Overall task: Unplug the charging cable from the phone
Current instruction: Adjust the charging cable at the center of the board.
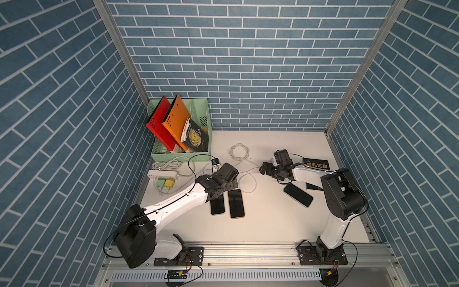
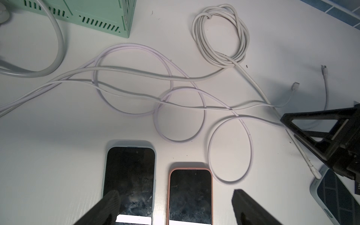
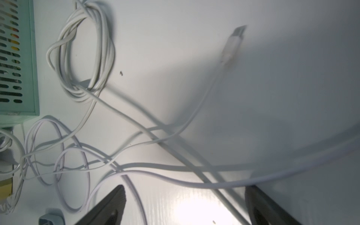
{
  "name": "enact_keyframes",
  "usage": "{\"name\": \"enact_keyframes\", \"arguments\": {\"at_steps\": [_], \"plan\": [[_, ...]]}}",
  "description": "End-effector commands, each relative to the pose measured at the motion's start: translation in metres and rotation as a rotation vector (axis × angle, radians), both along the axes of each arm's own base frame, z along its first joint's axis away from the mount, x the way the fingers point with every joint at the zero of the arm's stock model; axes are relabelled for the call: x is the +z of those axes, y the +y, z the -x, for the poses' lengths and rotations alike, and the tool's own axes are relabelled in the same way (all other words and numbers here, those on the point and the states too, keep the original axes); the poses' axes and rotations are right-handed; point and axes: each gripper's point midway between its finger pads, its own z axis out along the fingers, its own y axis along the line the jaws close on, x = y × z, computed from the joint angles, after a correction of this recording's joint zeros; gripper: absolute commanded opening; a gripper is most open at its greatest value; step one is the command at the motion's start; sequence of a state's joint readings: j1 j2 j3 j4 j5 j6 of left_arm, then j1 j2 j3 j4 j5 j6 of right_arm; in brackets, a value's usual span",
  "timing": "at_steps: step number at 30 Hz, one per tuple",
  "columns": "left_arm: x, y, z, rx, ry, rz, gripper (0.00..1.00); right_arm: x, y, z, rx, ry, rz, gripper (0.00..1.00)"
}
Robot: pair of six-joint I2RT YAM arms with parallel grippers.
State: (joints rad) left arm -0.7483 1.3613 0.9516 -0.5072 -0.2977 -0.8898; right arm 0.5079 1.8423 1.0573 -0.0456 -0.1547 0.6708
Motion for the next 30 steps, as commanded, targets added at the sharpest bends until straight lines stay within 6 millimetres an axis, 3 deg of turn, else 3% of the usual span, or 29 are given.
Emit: {"name": "enact_keyframes", "arguments": {"at_steps": [1,9,13,19,24,30], "plan": [[-0.001,0.010,0.003,0.024,0.003,-0.014,0.95,-0.022,0.019,0.022,0.105,0.063,0.042,0.96],[0.000,0.009,0.003,0.024,0.003,-0.011,0.95,-0.039,0.036,0.044,0.214,0.090,0.088,0.88],[0.000,0.011,0.004,0.028,0.000,-0.016,0.95,-0.047,0.050,0.076,0.309,0.122,0.094,0.80],[0.000,0.013,0.004,0.032,-0.004,-0.021,0.95,-0.052,0.058,0.120,0.376,0.158,0.090,0.78],[-0.001,0.012,0.003,0.026,-0.004,-0.021,0.95,-0.042,0.054,0.132,0.366,0.152,0.099,0.81],[-0.002,0.009,0.002,0.017,-0.002,-0.020,0.95,0.005,0.039,0.116,0.240,0.045,0.109,0.99]]}}
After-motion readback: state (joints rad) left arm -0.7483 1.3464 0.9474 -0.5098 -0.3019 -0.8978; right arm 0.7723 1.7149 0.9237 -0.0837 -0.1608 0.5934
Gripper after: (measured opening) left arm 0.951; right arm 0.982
